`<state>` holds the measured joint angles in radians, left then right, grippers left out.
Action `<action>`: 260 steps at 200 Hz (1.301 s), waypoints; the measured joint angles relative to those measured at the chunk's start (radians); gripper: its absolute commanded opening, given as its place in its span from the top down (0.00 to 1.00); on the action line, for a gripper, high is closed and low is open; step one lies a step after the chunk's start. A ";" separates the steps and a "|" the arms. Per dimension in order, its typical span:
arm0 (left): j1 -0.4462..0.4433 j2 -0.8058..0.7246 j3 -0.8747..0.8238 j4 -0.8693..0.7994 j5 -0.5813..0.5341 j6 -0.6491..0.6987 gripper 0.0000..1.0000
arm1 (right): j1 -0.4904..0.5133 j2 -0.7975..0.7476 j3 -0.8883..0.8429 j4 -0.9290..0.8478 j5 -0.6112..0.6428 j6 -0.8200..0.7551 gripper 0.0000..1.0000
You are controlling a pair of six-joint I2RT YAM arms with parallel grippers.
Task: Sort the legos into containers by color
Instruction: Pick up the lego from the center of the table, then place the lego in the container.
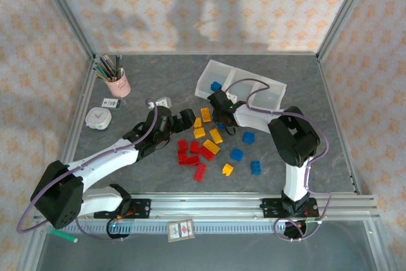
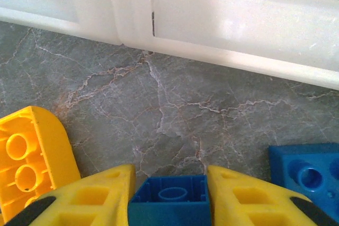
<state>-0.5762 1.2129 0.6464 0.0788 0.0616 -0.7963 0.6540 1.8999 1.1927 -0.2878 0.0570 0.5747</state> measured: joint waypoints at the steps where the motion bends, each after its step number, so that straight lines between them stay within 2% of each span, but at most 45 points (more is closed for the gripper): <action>1: 0.000 0.000 0.000 0.000 0.000 0.000 0.01 | 0.000 0.000 0.000 0.000 0.000 0.000 0.66; 88: 0.000 -0.027 0.002 -0.013 -0.022 0.003 0.01 | 0.000 -0.035 0.016 -0.034 0.006 -0.047 0.70; 162: 0.025 -0.026 0.078 -0.050 -0.044 0.043 0.01 | -0.015 -0.040 0.257 -0.072 0.050 -0.127 0.71; 196: 0.063 0.004 0.137 -0.052 -0.043 0.069 0.01 | -0.065 0.056 0.420 -0.066 0.056 -0.162 0.70; 260: 0.097 0.074 0.172 -0.051 -0.034 0.092 0.01 | -0.127 0.354 0.730 -0.099 0.073 -0.241 0.70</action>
<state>-0.4789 1.2873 0.8181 0.0273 0.0277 -0.7048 0.5274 2.2536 1.9228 -0.3870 0.1303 0.3340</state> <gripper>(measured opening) 0.992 0.305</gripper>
